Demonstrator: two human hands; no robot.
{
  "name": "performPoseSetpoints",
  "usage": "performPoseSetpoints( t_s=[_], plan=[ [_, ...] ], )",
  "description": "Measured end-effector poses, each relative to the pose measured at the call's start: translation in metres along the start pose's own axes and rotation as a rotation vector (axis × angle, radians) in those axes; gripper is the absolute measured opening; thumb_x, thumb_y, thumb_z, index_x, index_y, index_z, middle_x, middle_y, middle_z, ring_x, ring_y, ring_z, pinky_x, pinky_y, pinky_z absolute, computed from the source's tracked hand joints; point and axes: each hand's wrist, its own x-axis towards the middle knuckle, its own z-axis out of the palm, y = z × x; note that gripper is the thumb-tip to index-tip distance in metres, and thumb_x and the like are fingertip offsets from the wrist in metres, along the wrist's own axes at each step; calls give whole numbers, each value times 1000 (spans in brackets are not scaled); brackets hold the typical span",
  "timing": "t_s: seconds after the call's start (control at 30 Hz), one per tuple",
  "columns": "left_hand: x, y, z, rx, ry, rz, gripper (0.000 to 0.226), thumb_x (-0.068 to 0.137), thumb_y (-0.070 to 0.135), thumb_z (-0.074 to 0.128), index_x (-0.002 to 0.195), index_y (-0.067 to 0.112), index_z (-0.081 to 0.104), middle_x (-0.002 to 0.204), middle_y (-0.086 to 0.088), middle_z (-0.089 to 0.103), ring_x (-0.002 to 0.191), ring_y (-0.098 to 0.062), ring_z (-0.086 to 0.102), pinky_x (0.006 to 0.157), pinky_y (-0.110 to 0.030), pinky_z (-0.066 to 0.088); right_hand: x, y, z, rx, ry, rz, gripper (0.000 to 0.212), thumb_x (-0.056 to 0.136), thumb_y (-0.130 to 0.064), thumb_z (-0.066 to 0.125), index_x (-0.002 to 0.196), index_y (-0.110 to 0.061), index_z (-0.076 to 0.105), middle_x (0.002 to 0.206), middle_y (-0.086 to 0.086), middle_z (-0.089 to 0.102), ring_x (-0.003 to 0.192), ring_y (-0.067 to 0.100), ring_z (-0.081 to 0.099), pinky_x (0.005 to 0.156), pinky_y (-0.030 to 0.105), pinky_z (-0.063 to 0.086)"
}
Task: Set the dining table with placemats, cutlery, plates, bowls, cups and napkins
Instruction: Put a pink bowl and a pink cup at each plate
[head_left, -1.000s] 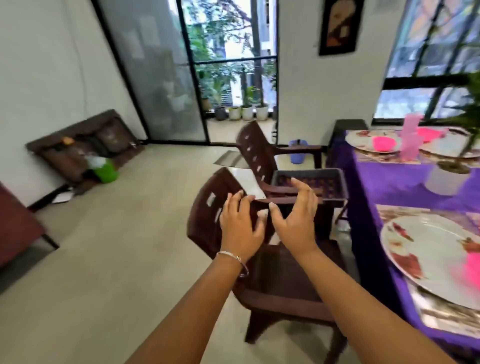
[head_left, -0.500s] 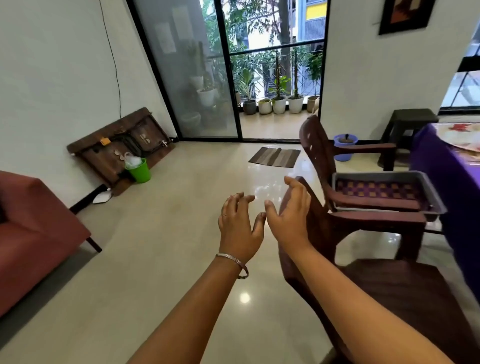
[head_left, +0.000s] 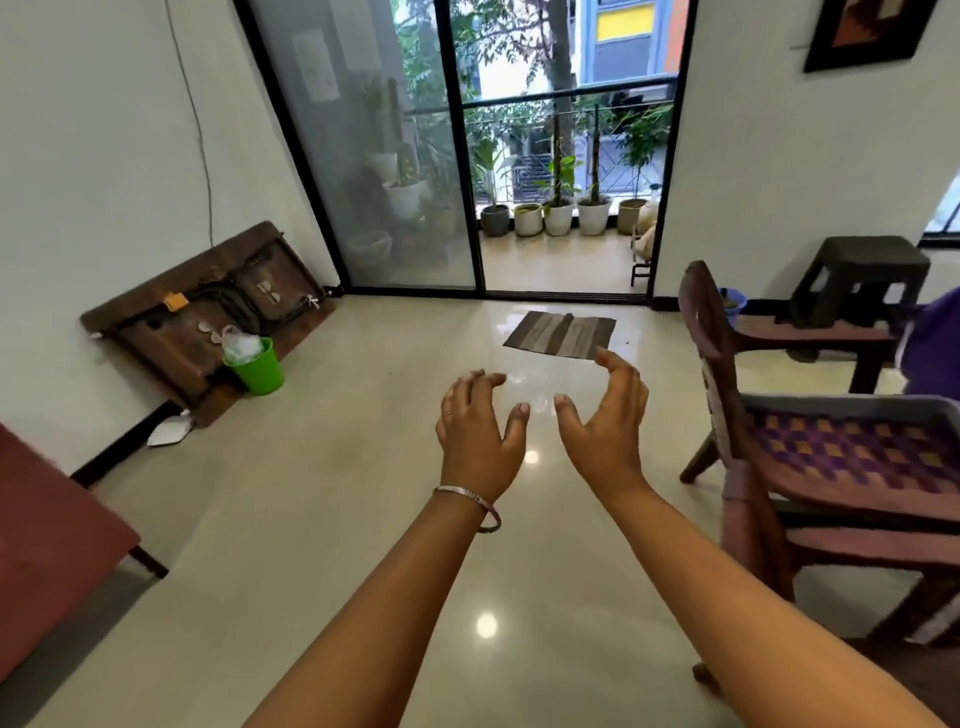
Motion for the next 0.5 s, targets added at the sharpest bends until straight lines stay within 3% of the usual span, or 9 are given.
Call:
performPoseSetpoints(
  t_s=[0.2, 0.37, 0.5],
  plan=[
    [131, -50, 14, -49, -71, 108, 40, 91, 36, 55, 126, 20, 52, 138, -3, 45, 134, -25, 35, 107, -47, 33, 84, 18, 86, -53, 130, 41, 57, 81, -6, 67, 132, -6, 42, 133, 9, 45, 128, 23, 33, 110, 49, 29],
    [226, -71, 51, -64, -109, 210, 45, 85, 42, 49, 122, 17, 54, 134, -5, 48, 128, -27, 40, 102, -46, 37, 149, 41, 129, -116, 230, 69, 58, 80, -6, 68, 131, -6, 42, 133, 9, 45, 126, 21, 34, 109, 38, 29],
    [289, -72, 107, -130, -185, 261, 49, 83, 45, 47, 123, 18, 53, 134, -4, 48, 128, -26, 40, 102, -46, 37, 209, 79, 147, -157, 269, 89, 59, 81, -9, 68, 133, -10, 40, 134, 5, 44, 126, 16, 33, 110, 45, 32]
  ],
)
